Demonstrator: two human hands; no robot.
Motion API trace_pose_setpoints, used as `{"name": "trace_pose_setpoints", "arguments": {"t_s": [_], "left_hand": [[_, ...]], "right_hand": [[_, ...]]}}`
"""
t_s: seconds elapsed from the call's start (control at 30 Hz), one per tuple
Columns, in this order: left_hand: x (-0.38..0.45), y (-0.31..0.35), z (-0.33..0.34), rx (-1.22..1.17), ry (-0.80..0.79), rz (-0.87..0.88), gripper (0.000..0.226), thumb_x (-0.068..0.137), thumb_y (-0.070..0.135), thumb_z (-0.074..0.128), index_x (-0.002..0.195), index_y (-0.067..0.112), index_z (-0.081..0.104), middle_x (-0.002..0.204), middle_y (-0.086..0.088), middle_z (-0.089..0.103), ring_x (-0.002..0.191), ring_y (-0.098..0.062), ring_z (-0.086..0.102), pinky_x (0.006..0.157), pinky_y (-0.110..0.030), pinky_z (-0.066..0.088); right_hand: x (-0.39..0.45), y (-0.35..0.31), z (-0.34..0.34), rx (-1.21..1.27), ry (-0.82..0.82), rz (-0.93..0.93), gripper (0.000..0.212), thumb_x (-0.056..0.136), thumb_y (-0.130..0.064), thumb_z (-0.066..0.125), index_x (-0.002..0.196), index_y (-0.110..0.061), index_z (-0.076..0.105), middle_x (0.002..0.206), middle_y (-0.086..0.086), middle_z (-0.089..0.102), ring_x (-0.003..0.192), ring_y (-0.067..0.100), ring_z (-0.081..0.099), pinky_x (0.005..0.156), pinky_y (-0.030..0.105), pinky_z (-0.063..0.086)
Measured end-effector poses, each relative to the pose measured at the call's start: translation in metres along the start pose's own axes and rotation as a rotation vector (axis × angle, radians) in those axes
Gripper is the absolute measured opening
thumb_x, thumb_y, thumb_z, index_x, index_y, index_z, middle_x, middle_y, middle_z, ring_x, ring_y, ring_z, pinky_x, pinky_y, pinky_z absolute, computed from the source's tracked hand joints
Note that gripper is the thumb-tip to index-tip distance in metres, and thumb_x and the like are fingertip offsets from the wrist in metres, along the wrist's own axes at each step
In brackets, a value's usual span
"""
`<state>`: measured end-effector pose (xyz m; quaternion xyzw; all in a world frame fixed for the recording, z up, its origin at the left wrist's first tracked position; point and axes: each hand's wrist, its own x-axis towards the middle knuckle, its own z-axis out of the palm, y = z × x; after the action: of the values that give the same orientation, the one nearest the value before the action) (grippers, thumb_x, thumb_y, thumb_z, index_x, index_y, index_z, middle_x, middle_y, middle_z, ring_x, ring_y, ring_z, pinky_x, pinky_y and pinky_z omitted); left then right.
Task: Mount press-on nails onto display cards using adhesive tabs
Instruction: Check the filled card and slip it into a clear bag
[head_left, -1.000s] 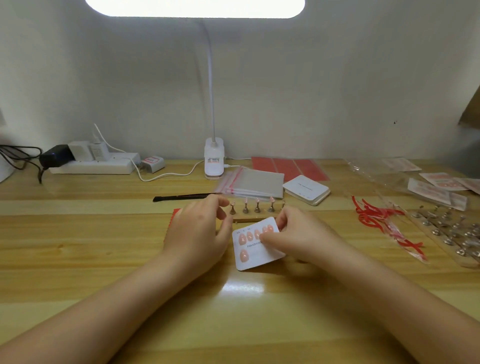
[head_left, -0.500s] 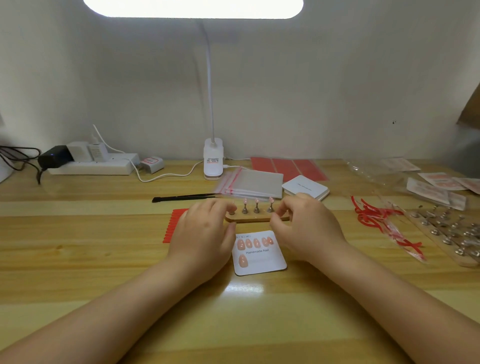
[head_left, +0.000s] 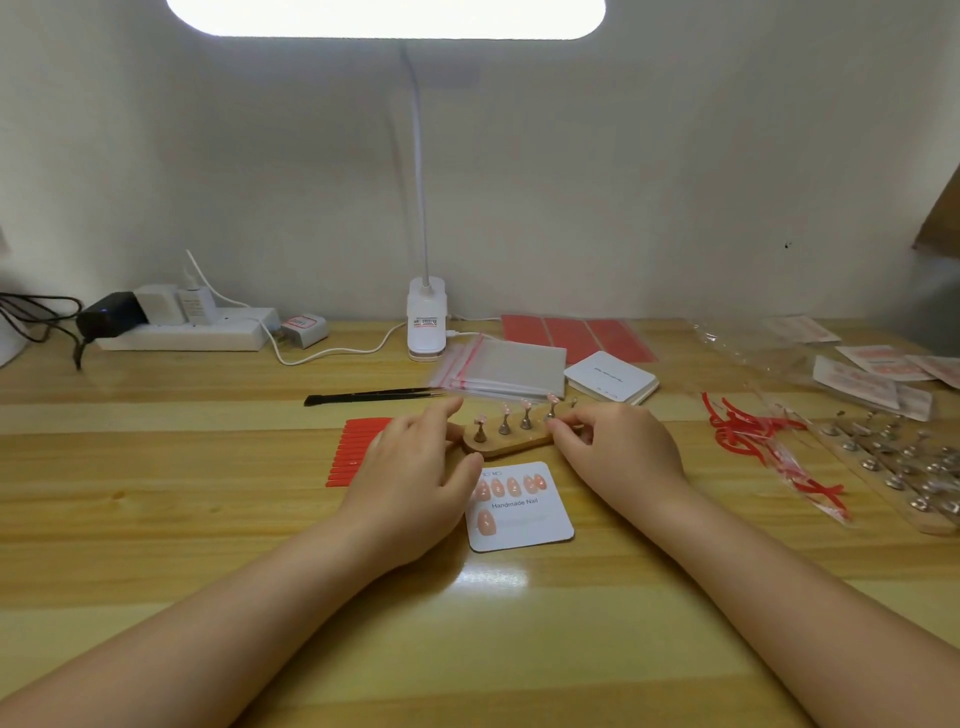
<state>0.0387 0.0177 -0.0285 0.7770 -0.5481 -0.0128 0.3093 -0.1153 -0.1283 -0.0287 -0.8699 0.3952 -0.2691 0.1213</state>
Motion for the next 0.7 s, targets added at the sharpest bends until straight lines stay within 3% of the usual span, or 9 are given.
{"name": "trace_pose_setpoints", "arguments": {"t_s": [0.1,0.23,0.4,0.53,0.7], "left_hand": [[-0.0018,0.0013,-0.0001,-0.007,0.028,0.033,0.056,0.094,0.041,0.050,0.146,0.030,0.030,0.120,0.020,0.057,0.123,-0.006,0.038,0.104,-0.034,0.035],[-0.0016,0.0010,0.0005,0.000,0.033,0.042,0.055,0.094,0.042,0.051,0.145,0.031,0.031,0.121,0.020,0.058,0.122,-0.006,0.041,0.104,-0.033,0.036],[-0.0015,0.0007,0.0015,0.013,0.040,0.052,0.056,0.093,0.042,0.053,0.144,0.030,0.033,0.124,0.017,0.059,0.124,-0.008,0.042,0.105,-0.035,0.036],[-0.0017,0.0001,0.0021,0.022,0.047,0.064,0.056,0.093,0.041,0.054,0.143,0.029,0.034,0.125,0.016,0.058,0.125,-0.009,0.042,0.105,-0.033,0.035],[-0.0016,-0.0005,0.0019,0.025,0.041,0.056,0.056,0.093,0.043,0.053,0.143,0.030,0.033,0.129,0.015,0.058,0.126,-0.009,0.042,0.105,-0.032,0.035]], "right_hand": [[0.0033,0.0014,0.0015,0.013,-0.002,0.020,0.025,0.094,-0.043,0.054,0.105,-0.030,0.074,0.069,-0.012,0.064,0.076,0.014,0.061,0.060,0.027,0.048],[0.0064,0.0026,0.0018,0.028,-0.033,0.044,0.025,0.095,-0.044,0.053,0.107,-0.034,0.073,0.061,-0.015,0.055,0.071,0.010,0.054,0.052,0.022,0.034],[0.0040,0.0031,0.0000,0.050,0.000,0.051,0.020,0.093,-0.038,0.058,0.098,-0.030,0.076,0.061,-0.011,0.061,0.066,0.011,0.056,0.052,0.023,0.038],[0.0023,-0.0002,-0.0007,0.008,0.014,0.028,0.021,0.094,-0.036,0.058,0.094,-0.026,0.076,0.072,-0.003,0.068,0.072,0.018,0.060,0.061,0.030,0.048],[0.0001,-0.0005,0.0010,0.013,0.050,0.005,0.020,0.095,-0.030,0.056,0.094,-0.022,0.074,0.070,-0.004,0.064,0.068,0.017,0.058,0.057,0.029,0.045]]}}
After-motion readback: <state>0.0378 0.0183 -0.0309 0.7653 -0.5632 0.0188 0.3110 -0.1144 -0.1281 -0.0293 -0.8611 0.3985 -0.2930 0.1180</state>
